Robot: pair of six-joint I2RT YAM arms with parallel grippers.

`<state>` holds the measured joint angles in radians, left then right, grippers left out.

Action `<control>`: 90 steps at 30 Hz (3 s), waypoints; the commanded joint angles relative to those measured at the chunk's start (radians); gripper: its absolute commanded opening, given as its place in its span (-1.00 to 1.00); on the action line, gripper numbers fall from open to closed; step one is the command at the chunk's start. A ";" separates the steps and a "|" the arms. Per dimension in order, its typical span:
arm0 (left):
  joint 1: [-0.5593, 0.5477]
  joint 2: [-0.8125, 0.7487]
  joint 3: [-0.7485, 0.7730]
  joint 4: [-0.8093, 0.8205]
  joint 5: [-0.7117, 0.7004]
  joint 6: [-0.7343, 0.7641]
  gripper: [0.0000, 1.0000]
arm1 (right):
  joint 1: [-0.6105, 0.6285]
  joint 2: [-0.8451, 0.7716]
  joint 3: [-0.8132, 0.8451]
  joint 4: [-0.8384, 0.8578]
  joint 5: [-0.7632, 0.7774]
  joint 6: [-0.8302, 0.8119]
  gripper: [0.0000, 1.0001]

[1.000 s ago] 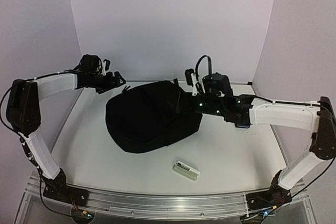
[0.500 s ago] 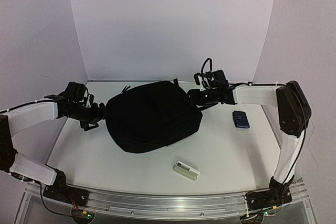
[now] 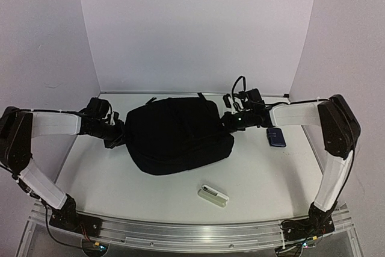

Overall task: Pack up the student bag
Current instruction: Adjust the student bag at the center of the board, then unzip the student bag at the center of the board.

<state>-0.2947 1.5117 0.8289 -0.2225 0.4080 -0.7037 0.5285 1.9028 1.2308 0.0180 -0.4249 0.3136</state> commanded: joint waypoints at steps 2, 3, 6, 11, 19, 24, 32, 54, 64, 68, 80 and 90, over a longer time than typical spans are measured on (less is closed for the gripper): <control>-0.001 0.202 0.271 0.195 -0.012 0.123 -0.99 | 0.030 -0.210 -0.162 -0.047 -0.046 0.057 -1.00; 0.000 0.247 0.326 0.210 -0.013 0.142 -0.99 | 0.043 -0.239 -0.186 -0.047 -0.039 0.071 -1.00; 0.000 0.400 0.528 0.242 0.001 0.206 -1.00 | 0.120 -0.302 -0.222 -0.045 0.003 0.120 -1.00; 0.000 0.597 0.801 0.216 0.043 0.264 -0.74 | 0.260 -0.335 -0.216 -0.030 0.088 0.203 -0.83; 0.002 0.485 0.758 0.105 -0.120 0.343 0.56 | 0.281 -0.478 -0.142 -0.131 0.282 0.146 0.04; 0.001 0.307 0.552 0.072 -0.112 0.264 0.70 | 0.281 -0.407 -0.031 -0.197 0.237 -0.018 0.05; -0.034 0.131 0.203 0.215 0.091 0.017 0.77 | 0.285 -0.177 0.157 -0.225 0.104 -0.171 0.01; -0.080 0.219 0.029 0.509 0.236 -0.169 0.16 | 0.288 0.096 0.303 -0.212 0.006 -0.161 -0.32; -0.085 0.232 0.027 0.507 0.227 -0.172 -0.56 | 0.298 0.093 0.283 -0.179 0.027 -0.149 -0.97; -0.085 0.220 0.027 0.471 0.197 -0.152 -0.98 | 0.303 0.034 0.250 -0.138 0.169 -0.141 -1.00; -0.084 0.168 0.003 0.373 0.138 -0.103 -0.99 | 0.317 -0.061 0.208 -0.092 0.772 -0.113 -1.00; -0.084 0.105 -0.050 0.322 0.100 -0.089 -1.00 | 0.217 -0.030 0.233 -0.129 0.841 -0.074 -1.00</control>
<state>-0.3817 1.6688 0.8095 0.1680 0.5450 -0.8178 0.8234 1.8704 1.4250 -0.1192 0.3106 0.2089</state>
